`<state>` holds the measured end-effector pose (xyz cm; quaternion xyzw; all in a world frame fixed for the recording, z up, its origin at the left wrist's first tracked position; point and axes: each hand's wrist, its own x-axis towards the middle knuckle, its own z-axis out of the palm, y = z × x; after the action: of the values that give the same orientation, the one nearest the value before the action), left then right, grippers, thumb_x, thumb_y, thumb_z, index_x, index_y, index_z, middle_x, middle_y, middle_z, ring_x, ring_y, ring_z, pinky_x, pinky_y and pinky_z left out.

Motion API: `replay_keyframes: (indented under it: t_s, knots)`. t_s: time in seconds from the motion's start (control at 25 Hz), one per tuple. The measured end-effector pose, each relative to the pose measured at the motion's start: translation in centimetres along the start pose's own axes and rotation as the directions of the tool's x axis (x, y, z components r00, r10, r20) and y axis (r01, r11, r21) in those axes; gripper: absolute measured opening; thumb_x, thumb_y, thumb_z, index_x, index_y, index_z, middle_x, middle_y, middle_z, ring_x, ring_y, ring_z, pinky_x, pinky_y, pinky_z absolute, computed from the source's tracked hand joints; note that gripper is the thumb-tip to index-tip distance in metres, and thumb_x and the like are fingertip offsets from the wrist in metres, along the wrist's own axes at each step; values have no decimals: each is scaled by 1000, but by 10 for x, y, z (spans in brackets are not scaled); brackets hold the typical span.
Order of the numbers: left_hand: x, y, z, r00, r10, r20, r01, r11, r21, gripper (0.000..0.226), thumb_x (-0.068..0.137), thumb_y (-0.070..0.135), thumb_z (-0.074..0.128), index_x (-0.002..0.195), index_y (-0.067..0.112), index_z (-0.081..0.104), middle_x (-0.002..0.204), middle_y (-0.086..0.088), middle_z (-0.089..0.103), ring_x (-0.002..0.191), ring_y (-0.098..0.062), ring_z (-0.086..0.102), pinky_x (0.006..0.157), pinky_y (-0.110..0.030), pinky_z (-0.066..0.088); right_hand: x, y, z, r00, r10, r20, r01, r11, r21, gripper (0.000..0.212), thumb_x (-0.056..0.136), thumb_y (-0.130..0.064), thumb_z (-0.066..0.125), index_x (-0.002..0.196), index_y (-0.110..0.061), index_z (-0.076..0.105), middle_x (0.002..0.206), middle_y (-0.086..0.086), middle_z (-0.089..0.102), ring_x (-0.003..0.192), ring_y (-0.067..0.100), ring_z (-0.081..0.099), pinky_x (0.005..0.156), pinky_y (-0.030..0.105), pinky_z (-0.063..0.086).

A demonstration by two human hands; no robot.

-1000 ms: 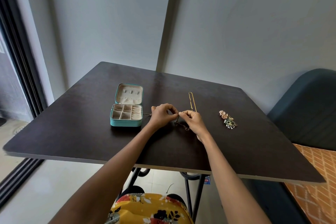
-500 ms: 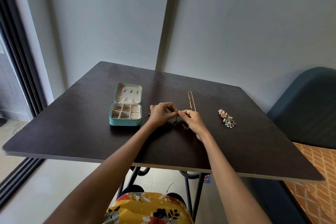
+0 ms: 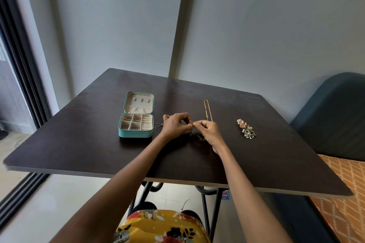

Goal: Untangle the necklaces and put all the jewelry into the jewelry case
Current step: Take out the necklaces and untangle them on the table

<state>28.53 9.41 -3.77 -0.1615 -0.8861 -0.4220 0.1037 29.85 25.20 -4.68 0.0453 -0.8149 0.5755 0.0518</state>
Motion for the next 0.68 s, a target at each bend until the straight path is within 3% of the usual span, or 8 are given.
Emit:
replay_keyframes:
  t_s: [0.24, 0.4, 0.56, 0.68]
  knots:
    - [1, -1, 1, 999, -1, 35, 2, 1000, -14, 9, 81, 27, 61, 75, 29, 57, 65, 19, 54, 72, -8, 56, 83, -33, 21, -1, -1, 1, 999, -30, -24, 30, 999, -24, 9, 90, -20, 62, 92, -14, 68, 86, -3, 67, 78, 2, 60, 67, 9, 45]
    - [3, -3, 0, 999, 4, 32, -5, 999, 44, 4, 81, 31, 64, 78, 29, 60, 92, 14, 50, 78, -7, 51, 86, -34, 21, -2, -2, 1, 995, -75, -69, 67, 992, -102, 2, 86, -20, 67, 84, -21, 67, 93, 4, 67, 86, 13, 61, 74, 23, 49]
    - [2, -2, 0, 997, 7, 71, -11, 998, 57, 8, 80, 27, 63, 75, 31, 57, 100, 11, 45, 81, -8, 52, 83, -32, 19, 1, -8, 5, 994, -92, -62, 69, 950, -304, 10, 86, -21, 61, 76, -20, 61, 86, -4, 58, 76, 11, 53, 68, 27, 42]
    - [2, -1, -1, 998, -8, 66, 6, 1000, 27, 9, 81, 28, 62, 74, 32, 56, 101, 12, 45, 79, -8, 53, 82, -31, 18, 3, -9, 5, 999, -40, 3, 39, 931, -364, 17, 91, -26, 53, 75, -20, 55, 79, -11, 51, 69, 6, 48, 66, 28, 38]
